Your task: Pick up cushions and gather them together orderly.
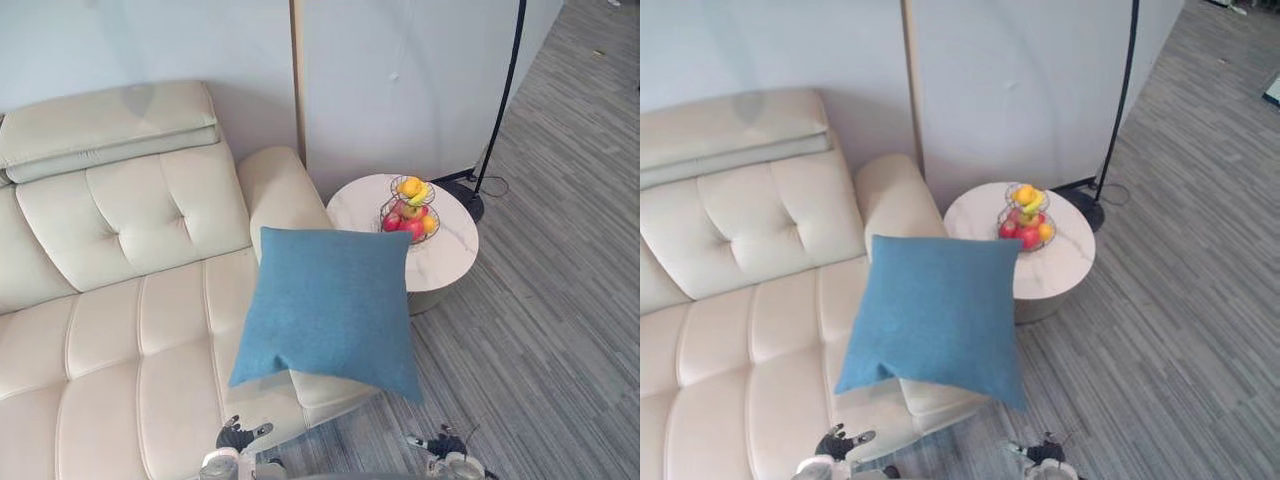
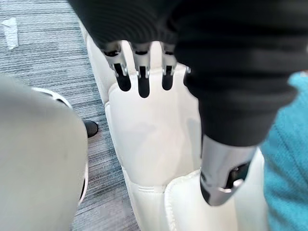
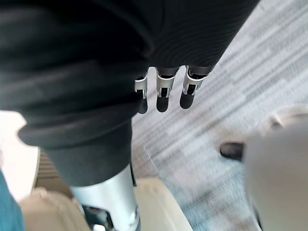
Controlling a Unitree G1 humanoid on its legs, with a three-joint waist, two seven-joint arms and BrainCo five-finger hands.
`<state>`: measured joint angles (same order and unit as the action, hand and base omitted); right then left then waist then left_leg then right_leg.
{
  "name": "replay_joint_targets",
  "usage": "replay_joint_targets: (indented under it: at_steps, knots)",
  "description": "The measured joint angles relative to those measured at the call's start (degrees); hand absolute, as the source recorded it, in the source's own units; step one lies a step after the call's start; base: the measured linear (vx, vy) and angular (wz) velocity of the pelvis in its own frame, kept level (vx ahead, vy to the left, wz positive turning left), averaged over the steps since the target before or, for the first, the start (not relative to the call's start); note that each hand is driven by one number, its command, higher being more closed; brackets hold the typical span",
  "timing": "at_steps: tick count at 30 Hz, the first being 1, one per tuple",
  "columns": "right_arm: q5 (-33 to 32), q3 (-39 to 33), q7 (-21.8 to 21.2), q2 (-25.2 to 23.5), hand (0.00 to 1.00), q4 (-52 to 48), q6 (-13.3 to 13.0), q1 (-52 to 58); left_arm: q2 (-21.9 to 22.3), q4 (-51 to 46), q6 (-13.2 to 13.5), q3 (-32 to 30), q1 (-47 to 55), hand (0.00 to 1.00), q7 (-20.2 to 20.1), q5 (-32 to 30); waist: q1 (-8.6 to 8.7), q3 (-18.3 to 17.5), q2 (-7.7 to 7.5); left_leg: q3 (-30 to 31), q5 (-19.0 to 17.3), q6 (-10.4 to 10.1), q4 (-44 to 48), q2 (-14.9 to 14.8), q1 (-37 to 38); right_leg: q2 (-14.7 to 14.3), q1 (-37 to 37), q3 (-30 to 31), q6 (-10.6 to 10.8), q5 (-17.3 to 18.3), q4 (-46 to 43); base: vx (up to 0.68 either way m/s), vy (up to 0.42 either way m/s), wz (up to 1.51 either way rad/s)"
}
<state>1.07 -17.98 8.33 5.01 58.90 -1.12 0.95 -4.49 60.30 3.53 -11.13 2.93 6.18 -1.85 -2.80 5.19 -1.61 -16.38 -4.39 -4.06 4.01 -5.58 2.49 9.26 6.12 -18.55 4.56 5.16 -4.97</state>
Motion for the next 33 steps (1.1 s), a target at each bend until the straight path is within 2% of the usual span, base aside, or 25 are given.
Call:
replay_joint_targets:
  at_steps: [5, 10, 14, 19, 23, 26, 27, 29, 30, 33]
  knots:
    - [-0.1, -0.1, 1.4, 4.7, 0.0, -10.0, -0.6, -0.3, -4.9, -4.4, 0.2, -3.9, 0.9, 0.0, 1.3, 2.9, 0.71, -0.2, -0.32, 1.6, 3.9, 0.3, -4.8, 1.2, -0.6, 0.2, -1.5, 0.2, 0.1, -1.3, 1.5, -0.09, 0.007, 0.09]
    - [-0.1, 0.0, 1.8, 7.1, 0.0, -18.6, -1.3, -2.2, -7.8, -10.9, 0.9, -6.1, 1.5, 0.0, 1.6, 5.5, 0.74, -0.3, -0.17, 3.1, 7.1, 0.3, -9.6, 2.0, -0.5, 0.1, -3.4, 0.7, 0.2, -1.4, 2.4, -0.18, 0.003, 0.04]
    - [-1.2, 0.4, 1.8, 7.3, 0.0, -22.8, -1.9, -2.9, -8.0, -17.6, 1.2, -8.2, 2.3, 0.0, 2.9, 8.1, 0.73, -0.6, 0.13, 4.1, 7.5, 0.0, -9.9, 2.3, -1.7, 0.0, -4.2, 0.8, -0.1, -1.6, 3.2, -0.15, 0.028, 0.08]
    - [-3.6, 4.4, 1.8, 7.5, 0.0, -24.2, -1.9, -4.4, -8.1, -20.6, 1.3, -7.8, 1.7, 0.0, 4.0, 11.3, 0.77, -1.0, 0.83, 5.1, 7.5, 0.0, -10.2, 2.5, -2.9, -0.3, -5.1, 2.0, 0.1, -1.5, 3.7, -0.04, 0.017, 0.07]
    - [-5.0, 7.4, 1.8, 7.4, 0.0, -24.2, -1.9, -7.9, -8.1, -21.5, 1.5, -3.8, -2.0, 0.0, 5.2, 12.3, 0.63, -0.4, 1.22, 6.1, 8.8, 0.6, -9.9, 2.6, -5.7, -0.6, -7.1, 1.8, 0.0, -3.2, 4.4, 0.04, 0.0, 0.06]
    - [-6.5, 9.6, 2.2, 6.7, 0.0, -23.6, -2.1, -14.2, -8.1, -21.5, 2.4, 1.0, -7.8, 0.0, 6.1, 12.5, 0.49, 2.3, 1.51, 6.5, 10.1, 1.2, -9.9, 2.6, -8.2, -1.0, -8.6, 1.5, -0.2, -4.5, 5.1, 0.05, -0.009, 0.04]
    - [-7.5, 10.8, 3.0, 6.3, 0.0, -22.3, -2.5, -18.3, -8.2, -21.5, 2.5, 3.8, -12.1, 0.0, 6.3, 13.3, 0.32, 4.8, 1.41, 6.9, 10.7, 1.4, -9.8, 2.4, -9.4, -1.2, -9.5, 1.3, -0.5, -4.8, 5.2, 0.01, -0.016, 0.11]
    - [-8.3, 13.2, 4.0, 6.2, 0.0, -19.7, -2.7, -23.1, -8.1, -21.4, 2.7, 8.0, -17.4, 0.0, 7.1, 13.9, 0.17, 6.3, 1.16, 7.6, 11.7, 1.5, -9.8, 2.1, -12.4, -1.4, -12.4, 1.1, -0.9, -5.0, 4.8, -0.03, -0.018, 0.08]
    - [-8.6, 14.2, 4.4, 6.2, 0.0, -18.5, -2.7, -26.2, -8.0, -21.3, 3.1, 10.1, -20.5, 0.0, 7.5, 14.5, -0.05, 8.2, 1.17, 7.6, 11.9, 1.5, -9.8, 1.9, -13.1, -1.5, -13.5, 1.2, -0.9, -5.1, 4.1, -0.05, -0.01, -0.02]
    - [-9.0, 16.1, 5.9, 6.2, 0.0, -16.7, -2.8, -31.6, -7.6, -21.2, 3.5, 13.4, -26.6, 0.0, 7.8, 15.1, -0.06, 11.1, 1.17, 7.5, 12.1, 1.5, -9.1, 1.5, -16.0, -1.5, -16.9, 1.7, -1.1, -5.1, 2.6, -0.05, 0.008, -0.07]
